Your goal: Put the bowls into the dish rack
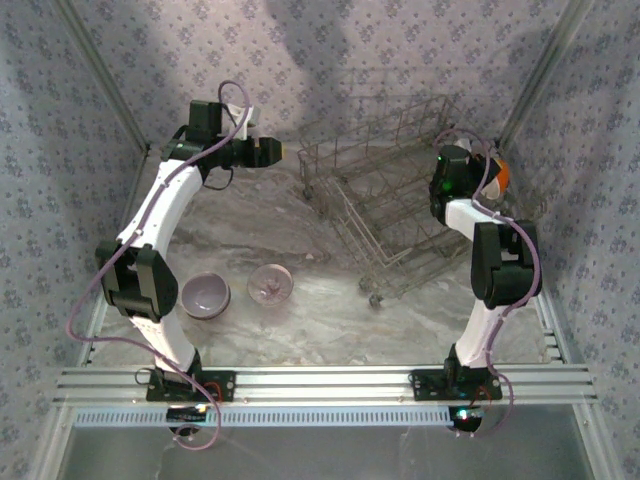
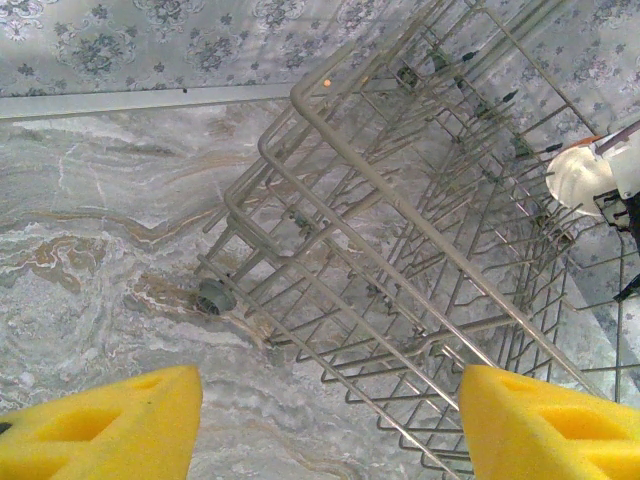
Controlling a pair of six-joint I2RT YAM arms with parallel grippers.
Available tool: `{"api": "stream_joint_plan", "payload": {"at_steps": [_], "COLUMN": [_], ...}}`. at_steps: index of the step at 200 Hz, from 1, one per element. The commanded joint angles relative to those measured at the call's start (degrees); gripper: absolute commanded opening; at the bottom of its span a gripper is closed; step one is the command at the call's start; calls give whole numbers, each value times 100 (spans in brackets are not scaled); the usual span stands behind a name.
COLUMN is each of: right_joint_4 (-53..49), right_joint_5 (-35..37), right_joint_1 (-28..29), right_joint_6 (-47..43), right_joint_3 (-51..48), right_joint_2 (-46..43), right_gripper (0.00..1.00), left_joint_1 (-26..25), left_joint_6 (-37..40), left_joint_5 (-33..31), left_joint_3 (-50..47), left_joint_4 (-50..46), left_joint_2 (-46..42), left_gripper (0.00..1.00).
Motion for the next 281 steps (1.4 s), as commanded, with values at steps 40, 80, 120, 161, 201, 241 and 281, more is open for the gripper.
{"api": "stream_joint_plan", "payload": {"at_steps": [40, 80, 120, 161, 201, 241, 281], "right_joint_4": [-829, -938, -996, -1265, -1923, -2122, -2448], "right_joint_5": [456, 436, 341, 415, 470, 483, 540], "right_joint_1": [-14, -21, -21, -28, -30, -32, -41], "right_joint_6": [397, 482, 464, 513, 1049, 1224, 1494], "right_joint_3": [-52, -94, 7, 155, 483, 568, 615], "right_joint_2": [29, 97, 262, 454, 485, 606, 627], "right_gripper": [0, 0, 1, 2, 5, 8, 14], "left_joint_1": [-11, -10, -19, -19, -19, -15, -12], "left_joint_6": [34, 25, 10, 8, 3, 3, 7], "left_joint_5": [122, 121, 122, 113, 108, 86, 65], "left_joint_3": [72, 76, 67, 74, 85, 95, 103], "left_joint_4": [78, 90, 96, 95, 86, 80, 60], "left_joint_2": [-228, -237, -253, -272, -281, -281, -272], "left_gripper": [69, 69, 69, 69, 69, 69, 69]}}
